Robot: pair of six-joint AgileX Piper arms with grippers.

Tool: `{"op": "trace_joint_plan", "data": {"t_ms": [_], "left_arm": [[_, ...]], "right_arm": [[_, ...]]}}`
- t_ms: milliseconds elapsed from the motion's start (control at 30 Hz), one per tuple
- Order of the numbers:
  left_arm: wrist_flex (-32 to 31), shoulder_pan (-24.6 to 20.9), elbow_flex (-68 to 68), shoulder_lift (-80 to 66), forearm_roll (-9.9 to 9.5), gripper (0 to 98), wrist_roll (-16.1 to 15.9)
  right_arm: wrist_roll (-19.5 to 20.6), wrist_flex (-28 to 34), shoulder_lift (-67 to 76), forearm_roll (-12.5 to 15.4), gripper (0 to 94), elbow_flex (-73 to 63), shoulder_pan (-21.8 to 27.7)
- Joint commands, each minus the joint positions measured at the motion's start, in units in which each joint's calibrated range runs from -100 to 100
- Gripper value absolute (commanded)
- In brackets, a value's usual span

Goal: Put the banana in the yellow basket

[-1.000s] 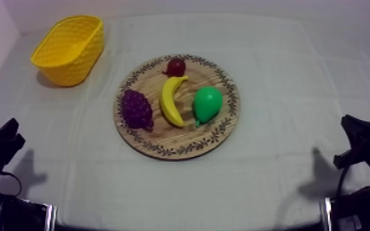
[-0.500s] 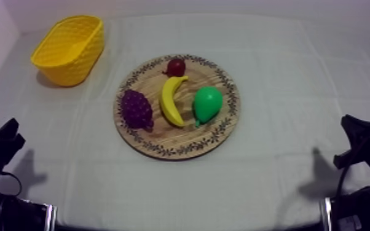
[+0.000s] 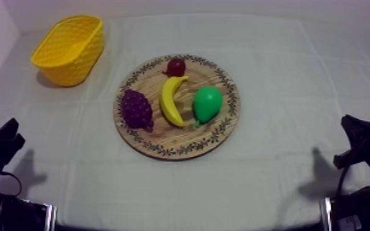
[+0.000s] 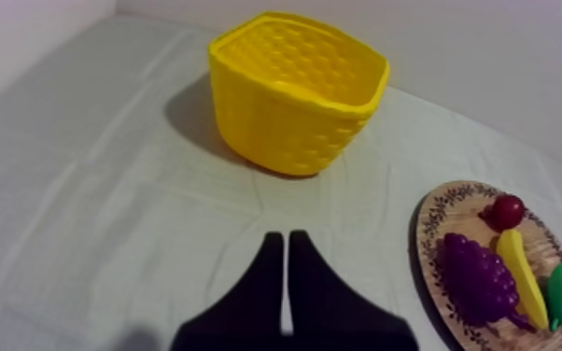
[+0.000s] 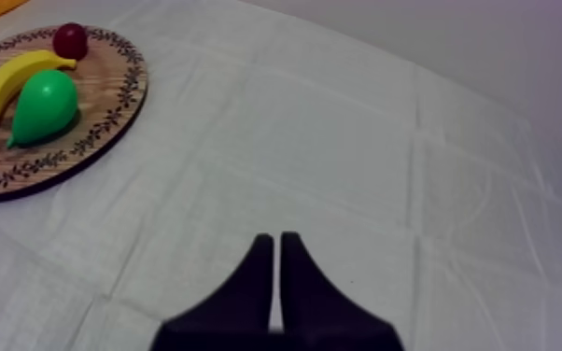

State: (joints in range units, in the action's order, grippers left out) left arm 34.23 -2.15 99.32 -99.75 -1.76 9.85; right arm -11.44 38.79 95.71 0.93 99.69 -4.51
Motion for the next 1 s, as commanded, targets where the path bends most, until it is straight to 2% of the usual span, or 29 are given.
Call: {"op": "trace_joint_plan", "data": {"t_ms": [0, 267, 467, 800, 967], "left_arm": [[0.0, 0.0, 0.0, 0.0, -0.02, 0.1, 0.0], [-0.4, 0.1, -0.9, 2.2, -0.02, 0.1, 0.3], [0.6, 4.5, -16.2, 19.3, -0.06, 0.1, -0.6], [15.8, 10.8, -55.7, 49.6, -0.14, 0.1, -0.2], [20.2, 12.7, -68.7, 60.4, 0.39, 0.1, 0.3]], "right_arm": [[0.0, 0.0, 0.0, 0.0, 0.3, 0.0, 0.0], [0.0, 0.0, 0.0, 0.0, 0.3, 0.0, 0.0], [0.0, 0.0, 0.0, 0.0, 0.3, 0.0, 0.0], [0.0, 0.0, 0.0, 0.0, 0.3, 0.0, 0.0], [0.0, 0.0, 0.0, 0.0, 0.3, 0.0, 0.0]]}}
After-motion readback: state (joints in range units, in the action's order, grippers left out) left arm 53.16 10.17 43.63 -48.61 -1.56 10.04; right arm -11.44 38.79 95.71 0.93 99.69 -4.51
